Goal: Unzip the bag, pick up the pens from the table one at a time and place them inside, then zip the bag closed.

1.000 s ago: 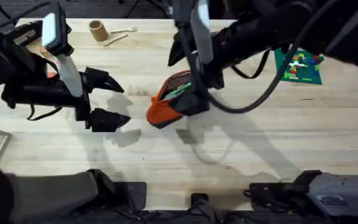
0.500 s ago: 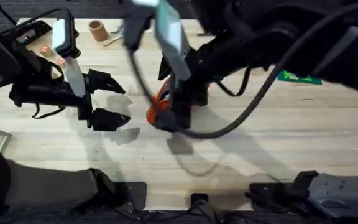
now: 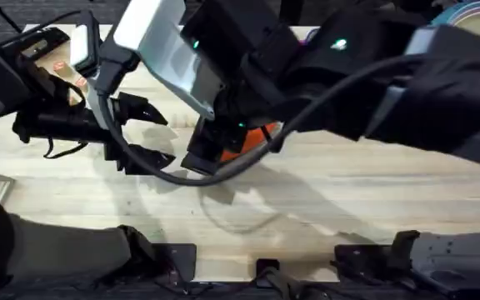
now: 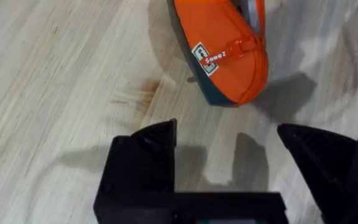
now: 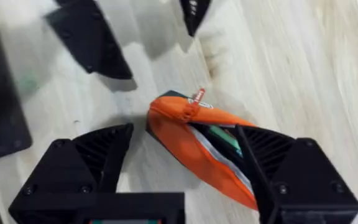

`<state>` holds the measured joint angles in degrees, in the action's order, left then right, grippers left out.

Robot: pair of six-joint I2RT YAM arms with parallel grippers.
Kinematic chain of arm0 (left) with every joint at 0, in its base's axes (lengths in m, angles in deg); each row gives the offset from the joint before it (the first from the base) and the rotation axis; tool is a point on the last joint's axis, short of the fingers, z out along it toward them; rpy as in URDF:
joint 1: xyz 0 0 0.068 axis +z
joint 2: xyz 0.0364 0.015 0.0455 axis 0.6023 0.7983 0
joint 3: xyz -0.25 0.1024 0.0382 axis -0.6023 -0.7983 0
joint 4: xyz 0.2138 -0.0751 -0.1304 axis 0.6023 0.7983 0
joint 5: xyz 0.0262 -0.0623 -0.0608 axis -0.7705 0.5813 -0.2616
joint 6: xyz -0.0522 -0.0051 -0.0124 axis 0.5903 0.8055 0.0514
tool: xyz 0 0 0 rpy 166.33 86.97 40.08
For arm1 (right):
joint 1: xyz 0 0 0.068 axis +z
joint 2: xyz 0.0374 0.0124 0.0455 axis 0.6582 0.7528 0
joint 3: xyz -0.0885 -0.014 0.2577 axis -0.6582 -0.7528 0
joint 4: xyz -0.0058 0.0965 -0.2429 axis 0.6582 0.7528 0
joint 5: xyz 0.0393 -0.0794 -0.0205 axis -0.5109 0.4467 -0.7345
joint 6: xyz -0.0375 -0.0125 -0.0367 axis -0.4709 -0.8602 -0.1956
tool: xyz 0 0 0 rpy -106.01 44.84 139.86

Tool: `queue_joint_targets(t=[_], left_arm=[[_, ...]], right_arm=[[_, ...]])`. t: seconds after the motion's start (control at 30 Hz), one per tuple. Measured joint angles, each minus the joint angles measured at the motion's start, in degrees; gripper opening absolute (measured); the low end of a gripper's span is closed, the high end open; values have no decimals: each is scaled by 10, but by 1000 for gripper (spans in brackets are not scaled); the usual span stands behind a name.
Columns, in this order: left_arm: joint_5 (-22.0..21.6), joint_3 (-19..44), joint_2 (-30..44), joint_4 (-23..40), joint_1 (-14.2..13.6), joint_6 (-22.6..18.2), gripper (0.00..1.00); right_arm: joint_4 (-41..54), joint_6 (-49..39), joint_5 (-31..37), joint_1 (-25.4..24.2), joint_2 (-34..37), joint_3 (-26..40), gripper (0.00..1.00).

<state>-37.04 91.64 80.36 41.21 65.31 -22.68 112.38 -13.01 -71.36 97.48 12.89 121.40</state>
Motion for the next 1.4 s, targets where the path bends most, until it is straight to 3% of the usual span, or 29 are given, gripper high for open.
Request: queue_joint_targets(t=[0.27, 1.4], left_arm=[[0, 0, 0, -3, 0, 0, 994], [0, 0, 0, 2, 0, 0, 993]], right_arm=[[-5, 27, 37, 12, 16, 0, 996], [3, 159, 30, 13, 35, 11, 998]])
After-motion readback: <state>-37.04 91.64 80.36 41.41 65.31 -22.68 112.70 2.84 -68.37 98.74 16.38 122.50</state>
